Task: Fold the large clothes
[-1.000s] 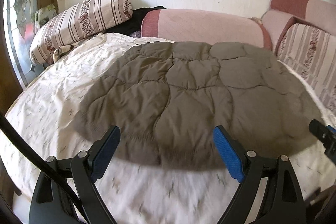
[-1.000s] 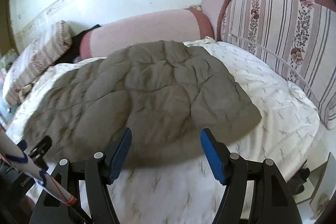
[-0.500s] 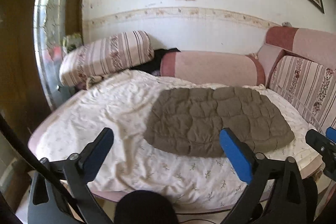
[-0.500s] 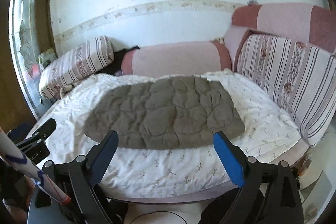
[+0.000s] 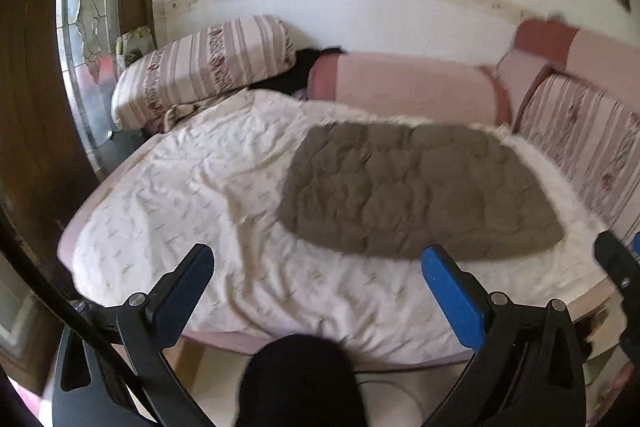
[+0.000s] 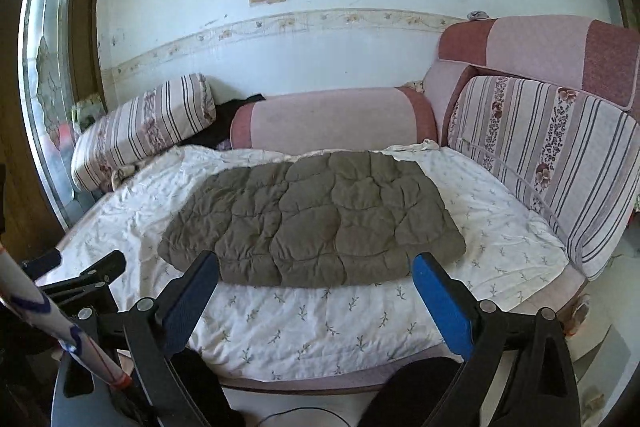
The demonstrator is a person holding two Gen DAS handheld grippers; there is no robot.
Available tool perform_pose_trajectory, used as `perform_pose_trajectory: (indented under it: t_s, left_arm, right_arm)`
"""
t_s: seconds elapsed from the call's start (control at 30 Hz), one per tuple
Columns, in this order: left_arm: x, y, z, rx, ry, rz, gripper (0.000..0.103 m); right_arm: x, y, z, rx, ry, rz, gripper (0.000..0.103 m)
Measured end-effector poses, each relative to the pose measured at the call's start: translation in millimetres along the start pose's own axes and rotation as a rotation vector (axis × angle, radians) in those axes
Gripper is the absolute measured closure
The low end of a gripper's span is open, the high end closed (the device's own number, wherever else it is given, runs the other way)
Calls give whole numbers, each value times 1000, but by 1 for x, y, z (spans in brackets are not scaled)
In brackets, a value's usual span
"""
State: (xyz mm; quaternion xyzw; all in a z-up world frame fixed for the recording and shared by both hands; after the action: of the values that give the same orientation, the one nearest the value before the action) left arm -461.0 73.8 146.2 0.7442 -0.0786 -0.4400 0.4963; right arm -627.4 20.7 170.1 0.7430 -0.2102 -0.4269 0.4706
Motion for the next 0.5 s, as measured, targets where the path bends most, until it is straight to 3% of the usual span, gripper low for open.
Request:
perform_pose_trajectory:
  t_s: [0.1, 0.27, 0.5]
  left_arm:
    - [17, -4, -4, 23, 64, -44, 0]
    - [35, -2, -11, 28, 105, -47, 0]
    - [58, 0, 1, 63, 90, -65, 0]
  right_arm:
    - [17, -4, -2, 3, 9, -41, 4]
    - [36, 4, -5, -8, 0, -25, 3]
    - [62, -2, -6, -48, -17, -63, 3]
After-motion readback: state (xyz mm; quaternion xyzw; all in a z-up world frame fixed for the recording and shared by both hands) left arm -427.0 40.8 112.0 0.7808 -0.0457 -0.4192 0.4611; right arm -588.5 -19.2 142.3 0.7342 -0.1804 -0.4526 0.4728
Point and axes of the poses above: each gripper's, at about its wrist camera, not at the fingertips, and x roughly the way its jaws point, z to its right, y to its top, the point moved 8 cm from there along x, roughly the way its jaws point, and after that the axes turned 8 degrees about y, right-handed, at the moved point
